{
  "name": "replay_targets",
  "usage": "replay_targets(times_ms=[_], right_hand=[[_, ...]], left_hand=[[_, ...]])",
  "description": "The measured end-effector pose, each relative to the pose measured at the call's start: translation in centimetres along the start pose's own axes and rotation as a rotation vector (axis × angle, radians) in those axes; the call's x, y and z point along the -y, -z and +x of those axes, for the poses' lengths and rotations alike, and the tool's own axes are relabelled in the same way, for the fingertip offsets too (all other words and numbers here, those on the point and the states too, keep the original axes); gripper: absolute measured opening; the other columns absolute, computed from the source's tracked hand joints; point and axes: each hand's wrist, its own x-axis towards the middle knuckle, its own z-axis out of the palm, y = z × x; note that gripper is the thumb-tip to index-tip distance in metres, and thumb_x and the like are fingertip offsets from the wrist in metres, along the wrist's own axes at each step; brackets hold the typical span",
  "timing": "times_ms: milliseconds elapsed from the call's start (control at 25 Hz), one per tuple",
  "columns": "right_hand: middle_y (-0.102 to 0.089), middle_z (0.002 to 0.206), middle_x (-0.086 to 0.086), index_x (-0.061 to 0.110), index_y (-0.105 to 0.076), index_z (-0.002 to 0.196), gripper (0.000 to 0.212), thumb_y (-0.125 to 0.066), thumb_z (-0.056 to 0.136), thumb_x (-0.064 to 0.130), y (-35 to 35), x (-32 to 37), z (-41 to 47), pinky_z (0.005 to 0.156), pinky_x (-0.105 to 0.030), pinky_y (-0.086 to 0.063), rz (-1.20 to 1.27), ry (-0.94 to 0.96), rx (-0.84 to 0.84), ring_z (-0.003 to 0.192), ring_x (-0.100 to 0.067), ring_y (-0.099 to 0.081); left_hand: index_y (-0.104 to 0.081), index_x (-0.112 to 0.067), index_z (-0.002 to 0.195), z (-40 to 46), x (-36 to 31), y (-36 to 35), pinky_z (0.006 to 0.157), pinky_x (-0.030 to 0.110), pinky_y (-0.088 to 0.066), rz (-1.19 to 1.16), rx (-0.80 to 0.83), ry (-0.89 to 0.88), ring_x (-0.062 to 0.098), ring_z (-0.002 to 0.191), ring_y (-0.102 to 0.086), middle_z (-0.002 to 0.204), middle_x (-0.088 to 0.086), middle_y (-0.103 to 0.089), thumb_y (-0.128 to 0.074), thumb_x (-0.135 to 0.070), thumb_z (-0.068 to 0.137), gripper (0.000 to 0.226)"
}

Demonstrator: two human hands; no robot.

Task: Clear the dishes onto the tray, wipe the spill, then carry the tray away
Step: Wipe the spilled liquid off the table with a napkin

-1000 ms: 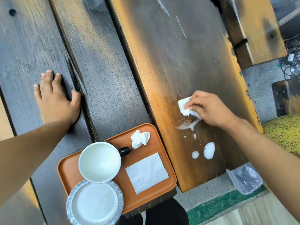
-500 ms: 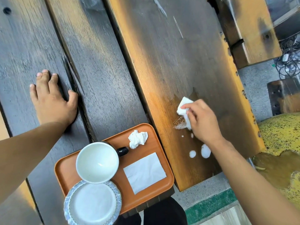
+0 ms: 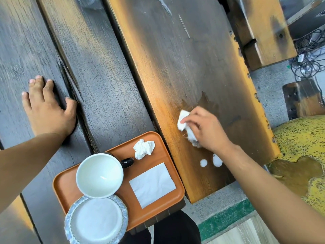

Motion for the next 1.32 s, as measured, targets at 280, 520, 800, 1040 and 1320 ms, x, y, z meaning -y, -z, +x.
replay_targets(times_ms=[280,520,800,1040,1320], right_hand=[[-0.052,0.091,0.007,0.017,-0.077,0.095,0.024,-0.062,0.09,-0.001,3.2,-1.1,-1.0,0.069,-0.04,-0.053,-0.148,0.233,0.443,0.078,-0.013,-0.058],[-0.054,0.093,0.003,0.015,-0.076,0.093,0.021,-0.062,0.091,-0.001,5.5,-4.5,0.2,0.076,-0.039,-0.051,-0.168,0.011,0.057,0.083,-0.02,-0.059],[-0.057,0.093,0.007,0.017,-0.077,0.093,0.022,-0.065,0.092,-0.002,1.9,-3.0,-8.5,0.075,-0.011,-0.041,0.07,-0.072,0.204,0.084,-0.005,-0.058],[-0.055,0.094,0.003,0.016,-0.078,0.099,0.02,-0.062,0.095,0.005,1.0,-1.0,-3.3,0.075,-0.016,-0.038,0.039,-0.146,-0.064,0.084,-0.01,-0.054],[-0.057,0.101,0.002,0.016,-0.076,0.102,0.021,-0.059,0.098,0.005,-1.0,0.6,-5.3,0.083,-0.028,-0.05,0.073,-0.092,0.023,0.095,-0.013,-0.056]], left_hand=[[-0.04,-0.007,0.151,0.1,0.2,-0.1,0.129,0.052,-0.009,-0.004,0.004,0.006,0.029,0.159,-0.019,0.168,0.015,-0.029,-0.049,-0.037,0.092,0.066],[-0.038,-0.013,0.151,0.5,1.3,-1.0,0.129,0.054,-0.017,-0.039,0.011,0.028,0.029,0.158,-0.022,0.168,0.012,-0.028,-0.048,-0.041,0.094,0.065],[-0.026,-0.029,0.153,1.0,3.3,-2.9,0.127,0.052,-0.025,-0.117,0.075,0.093,0.024,0.155,-0.03,0.166,0.004,-0.032,-0.046,-0.051,0.095,0.065],[-0.017,-0.033,0.155,1.7,4.2,-3.4,0.126,0.049,-0.028,-0.158,0.111,0.1,0.017,0.154,-0.033,0.165,-0.004,-0.036,-0.044,-0.055,0.095,0.069],[-0.038,-0.008,0.152,0.0,0.5,-0.6,0.13,0.05,-0.011,-0.024,0.027,-0.016,0.032,0.158,-0.02,0.167,0.017,-0.028,-0.046,-0.039,0.096,0.065]])
